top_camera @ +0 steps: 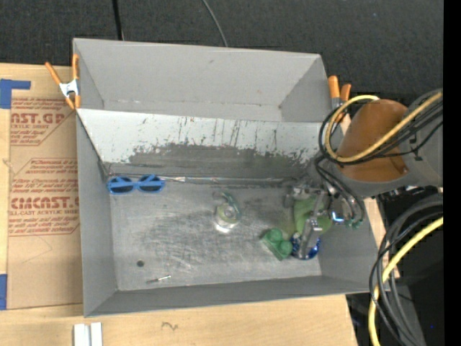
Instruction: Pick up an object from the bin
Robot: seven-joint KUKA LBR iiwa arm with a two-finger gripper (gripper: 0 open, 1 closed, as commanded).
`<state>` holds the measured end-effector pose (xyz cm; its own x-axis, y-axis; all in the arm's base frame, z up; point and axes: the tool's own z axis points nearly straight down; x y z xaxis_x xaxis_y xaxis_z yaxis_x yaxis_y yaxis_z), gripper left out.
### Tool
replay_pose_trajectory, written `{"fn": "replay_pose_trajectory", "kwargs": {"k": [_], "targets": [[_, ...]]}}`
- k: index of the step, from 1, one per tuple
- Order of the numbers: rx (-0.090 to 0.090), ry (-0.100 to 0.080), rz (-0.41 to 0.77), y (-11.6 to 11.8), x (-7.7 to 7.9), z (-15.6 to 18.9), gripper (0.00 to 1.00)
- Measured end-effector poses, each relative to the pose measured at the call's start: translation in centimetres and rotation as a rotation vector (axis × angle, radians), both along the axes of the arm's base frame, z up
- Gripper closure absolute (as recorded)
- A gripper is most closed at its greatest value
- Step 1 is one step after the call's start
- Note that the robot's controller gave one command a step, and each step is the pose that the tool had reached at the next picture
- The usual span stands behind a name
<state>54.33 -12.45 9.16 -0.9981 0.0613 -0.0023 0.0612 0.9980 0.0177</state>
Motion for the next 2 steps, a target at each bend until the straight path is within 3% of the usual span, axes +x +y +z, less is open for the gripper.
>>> {"fn": "replay_pose_trajectory", "kwargs": {"k": [1, 2], "targets": [[0.004, -0.014, 0.130, -0.38, -4.80, -1.56, 0.00], [0.007, 0.000, 0.126, -0.42, -5.13, -1.73, 1.00]]}}
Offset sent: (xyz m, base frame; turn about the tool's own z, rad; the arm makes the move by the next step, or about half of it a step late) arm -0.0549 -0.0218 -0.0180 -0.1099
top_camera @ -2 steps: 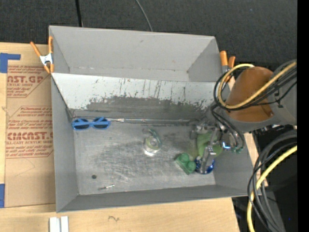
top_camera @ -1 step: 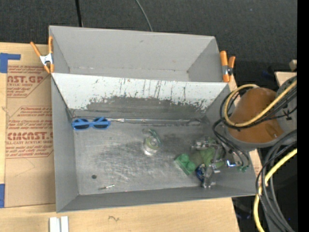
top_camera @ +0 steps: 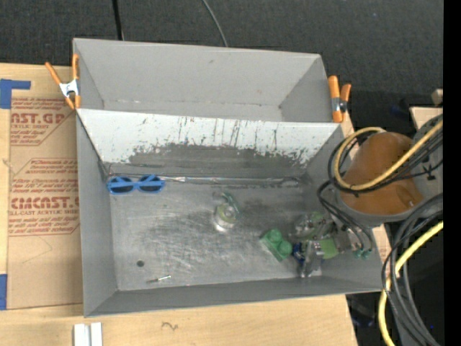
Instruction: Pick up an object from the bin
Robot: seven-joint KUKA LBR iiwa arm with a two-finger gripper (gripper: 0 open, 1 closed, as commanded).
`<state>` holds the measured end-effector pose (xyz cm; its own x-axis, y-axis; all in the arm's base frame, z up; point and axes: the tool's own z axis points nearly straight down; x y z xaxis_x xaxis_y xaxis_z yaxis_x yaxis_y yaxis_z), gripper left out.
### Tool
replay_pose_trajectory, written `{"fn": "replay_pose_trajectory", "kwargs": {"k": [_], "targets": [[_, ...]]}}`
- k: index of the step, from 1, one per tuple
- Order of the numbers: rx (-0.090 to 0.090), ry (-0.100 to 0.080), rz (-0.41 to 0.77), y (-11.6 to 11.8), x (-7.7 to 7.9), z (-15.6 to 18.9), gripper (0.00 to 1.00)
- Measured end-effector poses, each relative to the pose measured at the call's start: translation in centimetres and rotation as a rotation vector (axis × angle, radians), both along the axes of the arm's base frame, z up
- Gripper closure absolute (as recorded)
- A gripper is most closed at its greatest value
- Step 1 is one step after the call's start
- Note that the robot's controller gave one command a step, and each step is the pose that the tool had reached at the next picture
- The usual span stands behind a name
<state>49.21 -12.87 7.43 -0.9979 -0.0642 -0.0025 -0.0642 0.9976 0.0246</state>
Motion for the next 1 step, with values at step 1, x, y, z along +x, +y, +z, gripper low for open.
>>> {"fn": "replay_pose_trajectory", "kwargs": {"k": [1], "targets": [[-0.027, -0.011, 0.070, -0.80, 2.78, 12.26, 1.00]]}}
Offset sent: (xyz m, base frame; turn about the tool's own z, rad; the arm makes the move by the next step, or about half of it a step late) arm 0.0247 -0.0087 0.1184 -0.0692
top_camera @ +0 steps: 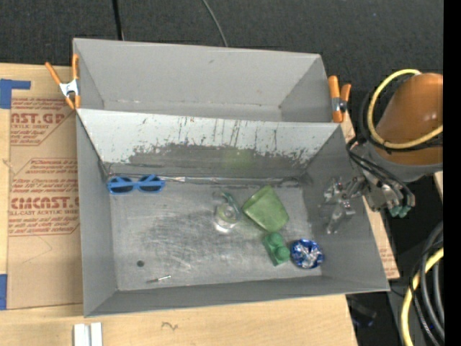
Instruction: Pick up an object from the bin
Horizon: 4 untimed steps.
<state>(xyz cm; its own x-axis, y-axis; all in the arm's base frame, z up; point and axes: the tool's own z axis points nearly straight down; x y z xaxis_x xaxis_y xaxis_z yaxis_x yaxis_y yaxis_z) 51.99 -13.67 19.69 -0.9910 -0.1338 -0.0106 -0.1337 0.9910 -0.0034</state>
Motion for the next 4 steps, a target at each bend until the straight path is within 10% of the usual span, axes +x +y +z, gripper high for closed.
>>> {"fn": "replay_pose_trajectory", "kwargs": {"k": [1, 2, 3, 4], "targets": [[0.003, 0.008, -0.001, 0.0, -0.2, -0.4, 0.00], [0.003, 0.003, 0.029, 0.8, -0.5, -12.9, 0.00], [0.002, 0.007, 0.029, 0.8, -0.5, -12.6, 1.00], [0.002, 0.011, 0.029, 0.7, -0.7, -12.7, 0.00]]}}
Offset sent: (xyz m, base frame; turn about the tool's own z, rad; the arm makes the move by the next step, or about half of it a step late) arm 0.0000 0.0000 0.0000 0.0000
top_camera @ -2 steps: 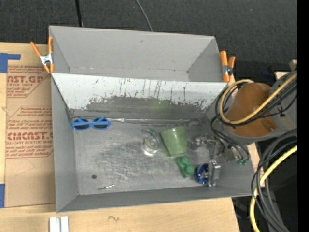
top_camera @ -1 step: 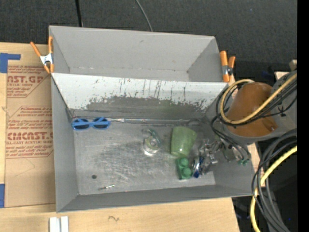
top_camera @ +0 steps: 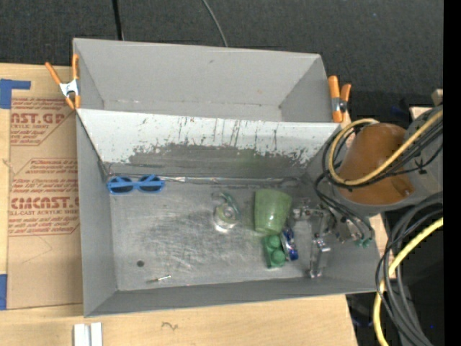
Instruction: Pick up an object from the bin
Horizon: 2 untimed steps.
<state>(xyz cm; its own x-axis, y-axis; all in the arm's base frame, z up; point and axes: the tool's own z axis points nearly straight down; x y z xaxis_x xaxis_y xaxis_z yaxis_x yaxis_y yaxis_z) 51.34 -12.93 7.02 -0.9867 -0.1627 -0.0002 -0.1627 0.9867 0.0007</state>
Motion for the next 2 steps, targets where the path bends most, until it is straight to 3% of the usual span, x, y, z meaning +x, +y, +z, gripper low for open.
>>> {"fn": "replay_pose_trajectory", "kwargs": {"k": [1, 2], "targets": [[0.001, -0.006, 0.242, 7.11, -0.79, 0.43, 0.00], [0.000, -0.006, 0.239, 6.98, -0.77, 0.52, 1.00]]}}
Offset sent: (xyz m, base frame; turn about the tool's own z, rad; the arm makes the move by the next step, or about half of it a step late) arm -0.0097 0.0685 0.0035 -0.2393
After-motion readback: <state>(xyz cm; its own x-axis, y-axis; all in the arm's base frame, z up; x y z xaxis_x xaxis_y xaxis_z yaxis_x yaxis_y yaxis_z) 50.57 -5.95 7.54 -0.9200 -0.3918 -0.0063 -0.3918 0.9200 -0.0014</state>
